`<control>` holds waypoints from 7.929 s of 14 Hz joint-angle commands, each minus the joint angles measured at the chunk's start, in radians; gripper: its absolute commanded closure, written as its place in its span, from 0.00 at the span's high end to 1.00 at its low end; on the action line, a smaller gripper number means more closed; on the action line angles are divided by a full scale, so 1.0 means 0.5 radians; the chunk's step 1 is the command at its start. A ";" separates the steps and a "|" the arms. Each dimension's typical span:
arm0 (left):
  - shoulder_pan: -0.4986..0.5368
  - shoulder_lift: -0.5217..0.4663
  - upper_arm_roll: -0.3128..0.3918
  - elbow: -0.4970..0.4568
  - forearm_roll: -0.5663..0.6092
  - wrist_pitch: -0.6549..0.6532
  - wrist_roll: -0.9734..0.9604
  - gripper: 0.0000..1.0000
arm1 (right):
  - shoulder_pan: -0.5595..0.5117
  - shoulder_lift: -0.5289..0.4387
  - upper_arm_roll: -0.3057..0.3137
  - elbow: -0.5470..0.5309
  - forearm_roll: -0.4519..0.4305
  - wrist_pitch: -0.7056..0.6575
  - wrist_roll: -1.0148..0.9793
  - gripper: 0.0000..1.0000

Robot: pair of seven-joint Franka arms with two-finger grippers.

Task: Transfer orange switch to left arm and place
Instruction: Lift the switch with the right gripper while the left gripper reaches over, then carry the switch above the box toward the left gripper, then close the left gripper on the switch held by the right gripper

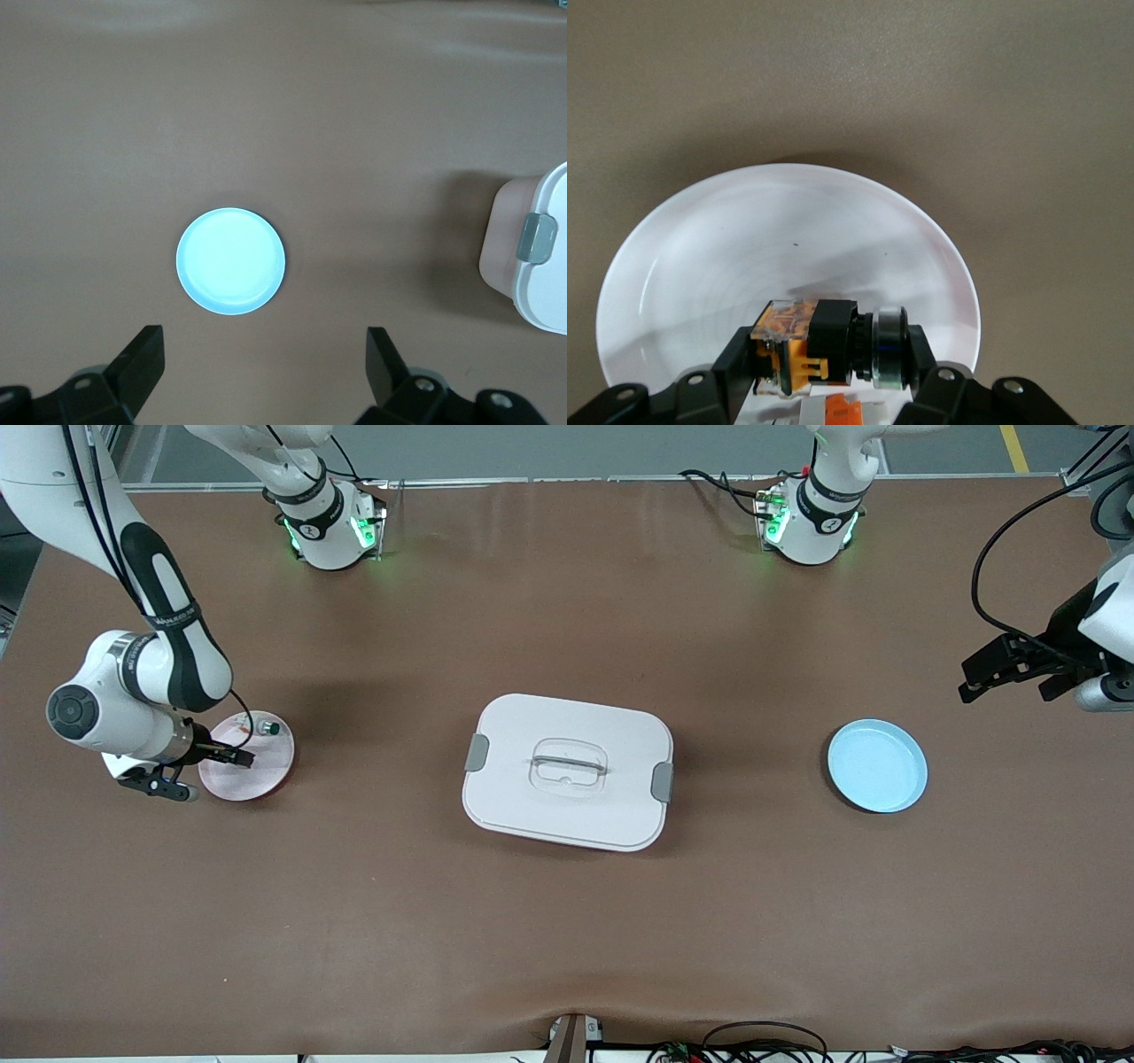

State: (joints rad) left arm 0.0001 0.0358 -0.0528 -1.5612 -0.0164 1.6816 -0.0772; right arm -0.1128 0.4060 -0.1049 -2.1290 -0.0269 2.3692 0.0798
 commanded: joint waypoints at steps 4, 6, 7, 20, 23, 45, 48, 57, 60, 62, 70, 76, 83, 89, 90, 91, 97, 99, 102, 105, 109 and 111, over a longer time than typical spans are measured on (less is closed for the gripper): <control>-0.028 0.014 -0.008 0.112 -0.004 -0.041 0.019 1.00 | 0.044 -0.054 0.032 0.141 -0.017 -0.274 0.294 0.00; -0.028 0.011 -0.011 0.125 -0.041 -0.044 0.016 1.00 | 0.072 -0.076 0.032 0.187 0.038 -0.363 0.340 0.00; -0.028 0.011 -0.011 0.128 -0.071 -0.050 0.013 1.00 | 0.090 -0.076 0.032 0.235 0.102 -0.439 0.353 0.00; 0.006 -0.013 0.007 0.189 -0.844 -0.323 0.010 1.00 | 0.477 -0.088 0.032 0.588 0.608 -0.866 0.926 0.00; 0.012 -0.001 0.010 0.180 -1.053 -0.375 0.016 1.00 | 0.603 -0.088 0.032 0.681 0.784 -0.919 1.156 0.00; -0.700 0.413 -0.039 -0.056 -1.768 0.870 -0.198 1.00 | 1.364 -0.066 0.032 1.322 1.204 -0.919 3.003 0.00; -0.767 0.465 -0.051 -0.056 -1.817 1.029 -0.202 1.00 | 1.416 -0.066 0.032 1.368 1.293 -0.913 3.135 0.00; -0.936 0.551 -0.051 -0.053 -1.882 1.236 -0.202 1.00 | 1.514 0.001 0.032 1.497 1.416 -0.655 3.369 0.00; -0.982 0.582 -0.051 -0.053 -1.882 1.260 -0.189 1.00 | 1.548 0.047 0.029 1.561 1.419 -0.588 3.427 0.00; -0.985 0.582 -0.051 -0.077 -1.876 1.269 -0.159 1.00 | 1.548 0.065 0.032 1.586 1.422 -0.548 3.439 0.00; -1.006 0.551 -0.051 -0.148 -1.872 1.269 -0.113 1.00 | 1.545 0.145 0.032 1.754 1.483 -0.541 3.494 0.00; -0.988 0.530 -0.051 -0.163 -1.872 1.251 -0.070 1.00 | 1.545 0.148 0.029 1.767 1.483 -0.541 3.491 0.00; -0.982 0.505 -0.051 -0.179 -1.872 1.251 -0.064 1.00 | 1.551 0.173 0.029 1.767 1.483 -0.541 3.482 0.00; -0.982 0.508 -0.051 -0.179 -1.875 1.251 -0.045 0.32 | 1.557 0.173 0.029 1.767 1.483 -0.541 3.476 0.00; -0.982 0.508 -0.051 -0.179 -1.872 1.251 -0.045 0.13 | 1.566 0.176 0.029 1.767 1.483 -0.541 3.476 0.00; -0.982 0.508 -0.054 -0.179 -1.872 1.251 -0.051 0.00 | 1.566 0.176 0.029 1.767 1.483 -0.541 3.476 0.00; -0.982 0.508 -0.051 -0.179 -1.872 1.251 -0.051 0.00 | 1.563 0.176 0.029 1.767 1.483 -0.541 3.488 0.28; -0.982 0.508 -0.051 -0.179 -1.872 1.248 -0.048 0.00 | 1.563 0.179 0.029 1.767 1.483 -0.541 3.488 0.72; -0.982 0.505 -0.051 -0.179 -1.872 1.251 -0.054 0.00 | 1.566 0.191 0.029 1.767 1.483 -0.538 3.494 1.00; -0.976 0.499 -0.051 -0.179 -1.872 1.251 -0.057 0.00 | 1.563 0.191 0.029 1.767 1.483 -0.480 3.479 1.00; -0.970 0.496 -0.051 -0.179 -1.872 1.248 -0.060 0.00 | 1.530 0.194 0.029 1.773 1.483 -0.486 3.449 1.00; -0.970 0.478 -0.051 -0.179 -1.872 1.239 -0.067 0.00 | 1.502 0.191 0.026 1.782 1.480 -0.593 3.351 1.00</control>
State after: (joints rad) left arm -0.4885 0.3113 -0.0765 -1.6268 -0.9365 2.3008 -0.1104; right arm 0.6559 0.4825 -0.0894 -1.2769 0.6935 2.1216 1.7969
